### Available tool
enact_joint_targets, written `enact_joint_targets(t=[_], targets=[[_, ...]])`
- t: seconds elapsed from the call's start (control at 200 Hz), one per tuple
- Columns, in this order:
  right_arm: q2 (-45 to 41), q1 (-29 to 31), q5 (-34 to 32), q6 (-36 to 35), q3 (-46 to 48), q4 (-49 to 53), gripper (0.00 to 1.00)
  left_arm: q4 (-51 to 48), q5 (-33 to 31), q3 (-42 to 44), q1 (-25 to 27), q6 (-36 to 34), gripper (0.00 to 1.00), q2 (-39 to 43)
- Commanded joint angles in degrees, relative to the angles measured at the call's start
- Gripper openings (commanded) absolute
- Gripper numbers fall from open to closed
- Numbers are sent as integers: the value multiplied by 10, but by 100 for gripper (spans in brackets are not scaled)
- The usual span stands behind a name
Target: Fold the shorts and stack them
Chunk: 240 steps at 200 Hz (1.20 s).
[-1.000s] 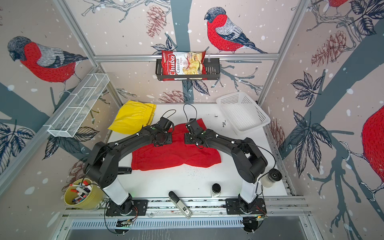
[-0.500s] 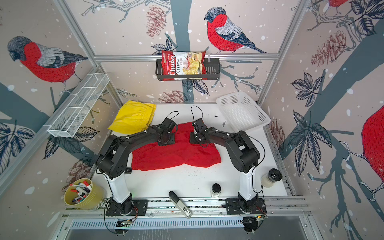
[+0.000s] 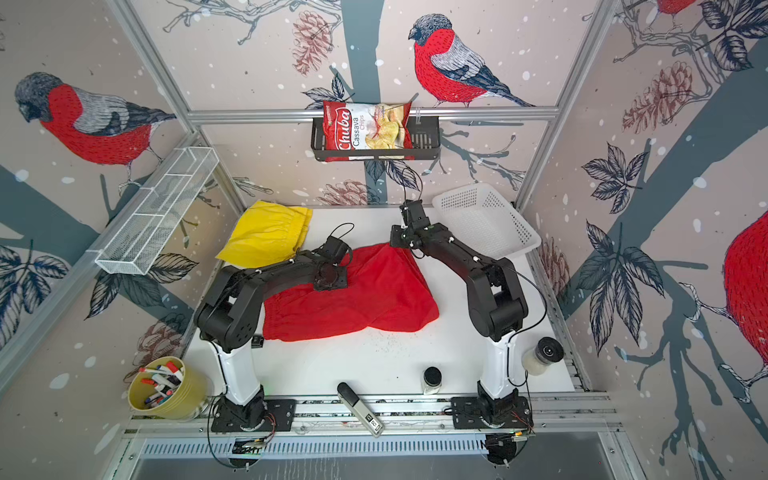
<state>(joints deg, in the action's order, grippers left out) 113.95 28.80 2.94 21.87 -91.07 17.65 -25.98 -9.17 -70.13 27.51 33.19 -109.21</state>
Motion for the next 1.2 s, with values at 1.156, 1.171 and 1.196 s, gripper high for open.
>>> enact_joint_targets(t=[1.156,1.171,1.196], targets=[[109,-19,-64,-50,-90,-58,1,68,-38,-144,3,-91,69,-8],[109,-19,-64,-51,-90,-57,1,67,-36,-154,3,-96,69,-16],[109,-20,-64,-51,-91,-58,1,66,-31,-166,4,-105,69,-28]])
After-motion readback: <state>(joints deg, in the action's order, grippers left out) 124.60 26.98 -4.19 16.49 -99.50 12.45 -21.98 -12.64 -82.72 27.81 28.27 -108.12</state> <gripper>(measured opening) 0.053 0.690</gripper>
